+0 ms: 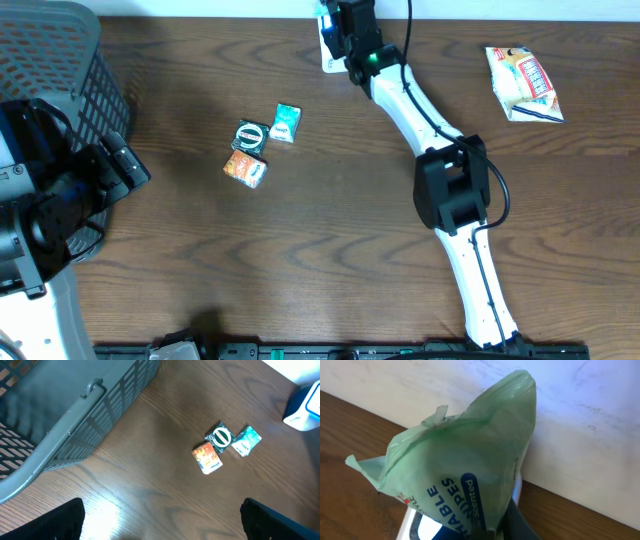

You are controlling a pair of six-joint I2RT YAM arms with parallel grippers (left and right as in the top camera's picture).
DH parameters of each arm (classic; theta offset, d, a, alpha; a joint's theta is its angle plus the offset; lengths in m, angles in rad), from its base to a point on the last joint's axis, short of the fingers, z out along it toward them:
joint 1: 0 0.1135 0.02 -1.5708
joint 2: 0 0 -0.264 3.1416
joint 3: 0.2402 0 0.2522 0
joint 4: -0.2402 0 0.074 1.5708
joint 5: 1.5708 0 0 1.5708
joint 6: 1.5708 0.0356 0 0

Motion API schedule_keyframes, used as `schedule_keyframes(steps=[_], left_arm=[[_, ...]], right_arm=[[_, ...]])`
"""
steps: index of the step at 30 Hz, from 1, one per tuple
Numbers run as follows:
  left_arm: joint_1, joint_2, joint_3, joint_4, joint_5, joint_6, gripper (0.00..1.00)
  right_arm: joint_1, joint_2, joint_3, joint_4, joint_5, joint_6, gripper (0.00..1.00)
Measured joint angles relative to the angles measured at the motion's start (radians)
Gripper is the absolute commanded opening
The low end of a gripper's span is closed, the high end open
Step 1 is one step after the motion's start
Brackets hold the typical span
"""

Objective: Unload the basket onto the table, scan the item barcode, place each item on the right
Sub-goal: 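Hold the wipes packet still beneath the scanner, then carry the wipes packet to the right edge and release it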

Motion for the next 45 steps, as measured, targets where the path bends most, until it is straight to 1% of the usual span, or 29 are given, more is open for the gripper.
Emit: schedule_keyframes(steps=[6, 9, 14, 19, 22, 28, 30, 36, 38, 39, 40, 41, 45], left_arm=[[0.0, 0.0, 0.0, 0.0, 0.0, 0.0, 0.98], [0.0, 0.0, 0.0, 0.0, 0.0, 0.0, 0.97], [0.0, 0.0, 0.0, 0.0, 0.0, 0.0, 0.98], [0.0, 0.0, 0.0, -0.001, 0.0, 0.0, 0.98], [0.0, 0.0, 0.0, 0.0, 0.0, 0.0, 0.98], [0.0, 0.0, 0.0, 0.0, 0.0, 0.0, 0.98], [0.0, 0.0, 0.0, 0.0, 0.0, 0.0, 0.97], [0.0, 0.0, 0.0, 0.0, 0.0, 0.0, 0.98], [0.0, 0.0, 0.0, 0.0, 0.0, 0.0, 0.98], [0.0, 0.0, 0.0, 0.0, 0.0, 0.0, 0.98], [0.0, 0.0, 0.0, 0.0, 0.0, 0.0, 0.98], [0.0, 0.0, 0.0, 0.0, 0.0, 0.0, 0.97], [0.0, 0.0, 0.0, 0.0, 0.0, 0.0, 0.98]], right_arm=[[-0.019, -0.064, 0.0, -0.052, 0.026, 0.0, 0.01], [-0.046, -0.117, 0.0, -0.108, 0.063, 0.0, 0.01], [-0.142, -0.201, 0.004, -0.286, 0.137, -0.003, 0.01], [-0.267, -0.215, 0.005, -0.48, 0.201, -0.015, 0.01], [-0.354, -0.215, -0.003, -0.567, 0.22, -0.019, 0.01], [-0.495, -0.215, -0.042, -0.652, 0.24, -0.015, 0.02], [-0.529, -0.215, -0.064, -0.666, 0.241, -0.015, 0.01], [-0.593, -0.215, -0.105, -0.694, 0.24, -0.007, 0.02], [-0.616, -0.215, -0.107, -0.705, 0.239, 0.005, 0.04], [-0.628, -0.215, -0.107, -0.709, 0.238, 0.009, 0.06], [-0.637, -0.215, -0.107, -0.713, 0.238, 0.013, 0.12], [-0.652, -0.215, -0.107, -0.718, 0.238, 0.016, 0.14], [-0.711, -0.215, -0.126, -0.742, 0.239, 0.024, 0.14]])
